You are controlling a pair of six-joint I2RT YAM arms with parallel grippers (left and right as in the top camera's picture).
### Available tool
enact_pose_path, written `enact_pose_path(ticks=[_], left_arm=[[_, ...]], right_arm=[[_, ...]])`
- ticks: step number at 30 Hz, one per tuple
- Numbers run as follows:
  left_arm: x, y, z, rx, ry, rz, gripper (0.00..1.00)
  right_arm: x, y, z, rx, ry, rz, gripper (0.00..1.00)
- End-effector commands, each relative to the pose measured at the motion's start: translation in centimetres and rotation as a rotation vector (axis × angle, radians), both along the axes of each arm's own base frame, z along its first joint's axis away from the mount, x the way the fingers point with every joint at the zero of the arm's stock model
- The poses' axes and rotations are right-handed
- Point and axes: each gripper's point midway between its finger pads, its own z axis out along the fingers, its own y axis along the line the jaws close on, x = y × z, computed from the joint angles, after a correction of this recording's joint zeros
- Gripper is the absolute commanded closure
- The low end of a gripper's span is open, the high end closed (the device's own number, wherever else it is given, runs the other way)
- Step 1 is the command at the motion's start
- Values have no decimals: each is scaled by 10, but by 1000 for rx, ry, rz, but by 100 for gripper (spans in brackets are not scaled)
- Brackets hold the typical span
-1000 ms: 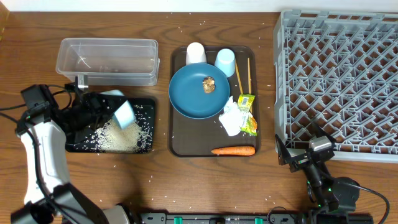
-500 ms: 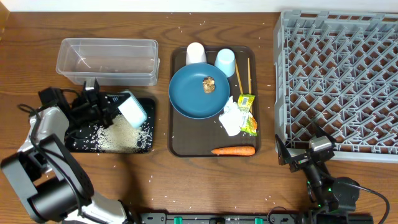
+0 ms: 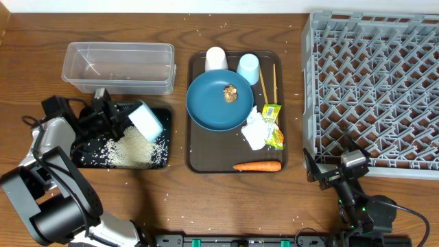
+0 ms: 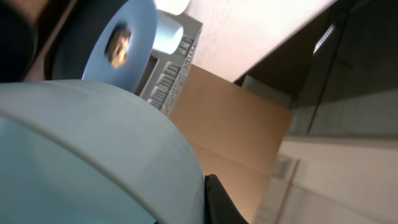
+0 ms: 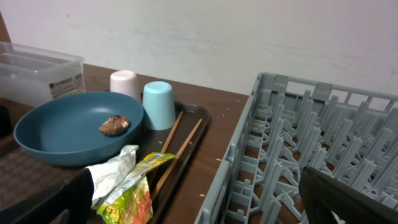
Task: Sort waste into correct bins and load items into the dishwasher rack
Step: 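Tilt the bowl with the left gripper, pouring rice onto the black tray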
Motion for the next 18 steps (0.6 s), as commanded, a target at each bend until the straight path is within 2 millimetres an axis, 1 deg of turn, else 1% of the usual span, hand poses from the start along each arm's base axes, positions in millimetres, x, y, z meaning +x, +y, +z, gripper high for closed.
enact_pose_path(ticks=[1, 2, 3, 5, 6, 8, 11, 13, 14, 16, 18], left_arm=[[3, 4, 3, 5, -31, 5, 94], [9, 8, 2, 48, -90, 7, 94], [10, 9, 6, 45, -129, 6, 94], [7, 7, 7, 8, -64, 9, 94], [9, 9, 7, 25, -88, 10, 94], [16, 14, 8, 91, -202, 10, 94], [15, 14, 8, 76, -179, 12, 94], [18, 15, 9, 122, -250, 8, 94], [18, 15, 9, 120, -252, 8, 94], [12, 11, 7, 44, -126, 12, 94], [14, 13, 5, 90, -174, 11, 94]], right_arm=[[1, -6, -2, -12, 1, -26, 1], [1, -6, -2, -12, 1, -26, 1], [1, -6, -2, -12, 1, -26, 1], [1, -6, -2, -12, 1, -26, 1], [1, -6, -2, -12, 1, -26, 1], [1, -6, -2, -12, 1, -26, 1], [1, -6, -2, -12, 1, -26, 1], [1, -6, -2, -12, 1, -26, 1], [1, -6, -2, -12, 1, -26, 1], [1, -6, -2, -12, 1, -26, 1], [1, -6, -2, -12, 1, -26, 1]])
